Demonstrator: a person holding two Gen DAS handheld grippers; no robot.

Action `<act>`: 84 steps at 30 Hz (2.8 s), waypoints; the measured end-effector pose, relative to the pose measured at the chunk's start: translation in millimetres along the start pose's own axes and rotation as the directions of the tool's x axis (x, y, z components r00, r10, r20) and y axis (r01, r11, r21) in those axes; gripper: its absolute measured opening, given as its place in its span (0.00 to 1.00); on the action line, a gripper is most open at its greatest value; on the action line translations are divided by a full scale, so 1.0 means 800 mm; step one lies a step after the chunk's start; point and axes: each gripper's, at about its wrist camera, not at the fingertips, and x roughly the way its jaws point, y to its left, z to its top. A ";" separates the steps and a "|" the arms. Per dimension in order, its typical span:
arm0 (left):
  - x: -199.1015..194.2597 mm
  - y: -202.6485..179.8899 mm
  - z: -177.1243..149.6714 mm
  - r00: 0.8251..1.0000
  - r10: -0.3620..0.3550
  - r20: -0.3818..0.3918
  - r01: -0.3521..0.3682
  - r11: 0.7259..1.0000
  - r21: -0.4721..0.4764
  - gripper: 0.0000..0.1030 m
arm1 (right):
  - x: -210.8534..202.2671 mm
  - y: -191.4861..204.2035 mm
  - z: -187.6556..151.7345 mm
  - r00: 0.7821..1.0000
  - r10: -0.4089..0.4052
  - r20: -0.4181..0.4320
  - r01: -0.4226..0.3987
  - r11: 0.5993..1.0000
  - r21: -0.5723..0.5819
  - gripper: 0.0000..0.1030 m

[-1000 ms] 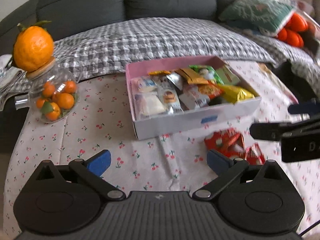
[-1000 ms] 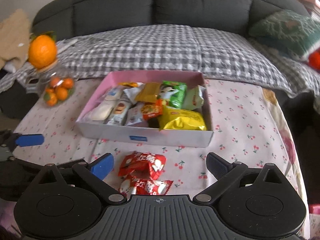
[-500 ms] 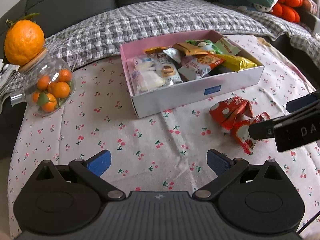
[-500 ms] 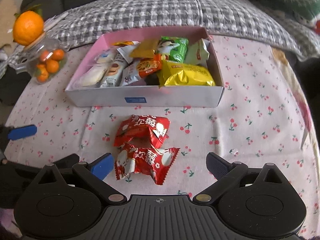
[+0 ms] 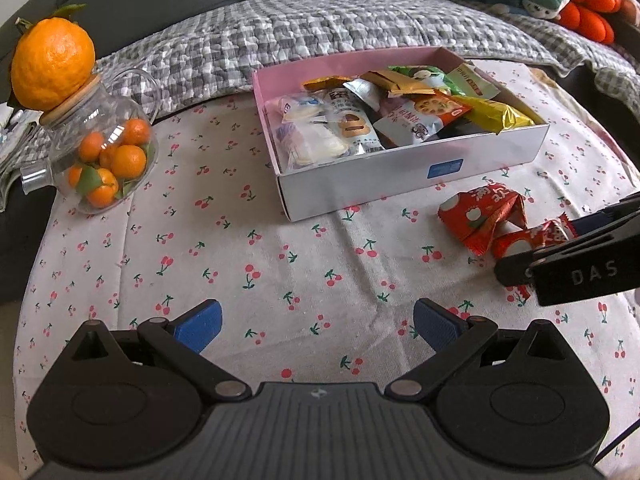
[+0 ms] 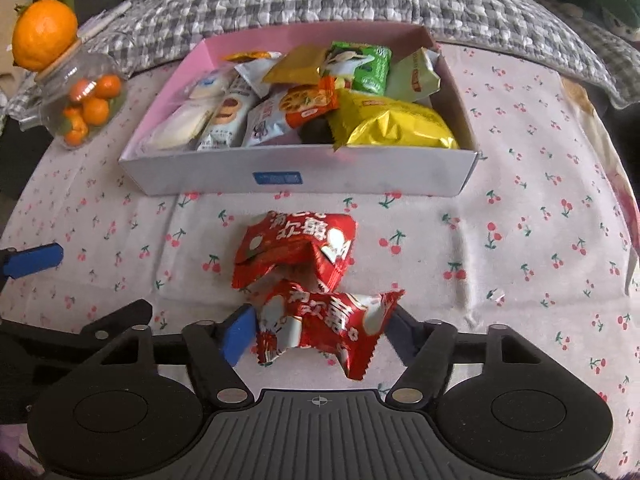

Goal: Organize snacks
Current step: 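Grasp a red candy packet with the right tool while the left tool grasps another, then carry both red candy packets over the pink box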

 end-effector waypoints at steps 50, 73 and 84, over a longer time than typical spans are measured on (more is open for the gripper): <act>0.046 -0.096 0.058 0.991 -0.121 0.048 0.129 0.962 -0.239 0.42 | -0.022 -0.130 -0.024 0.998 -0.057 0.007 0.056 0.988 0.141 0.62; -0.003 -0.040 0.043 0.989 -0.136 0.053 0.145 0.954 -0.262 0.40 | -0.044 -0.090 0.012 0.996 0.050 0.076 -0.065 0.976 0.209 0.62; -0.025 -0.011 0.054 0.982 -0.127 0.141 0.162 0.948 -0.274 0.40 | -0.057 -0.069 0.034 0.984 0.100 0.150 -0.136 0.959 0.248 0.62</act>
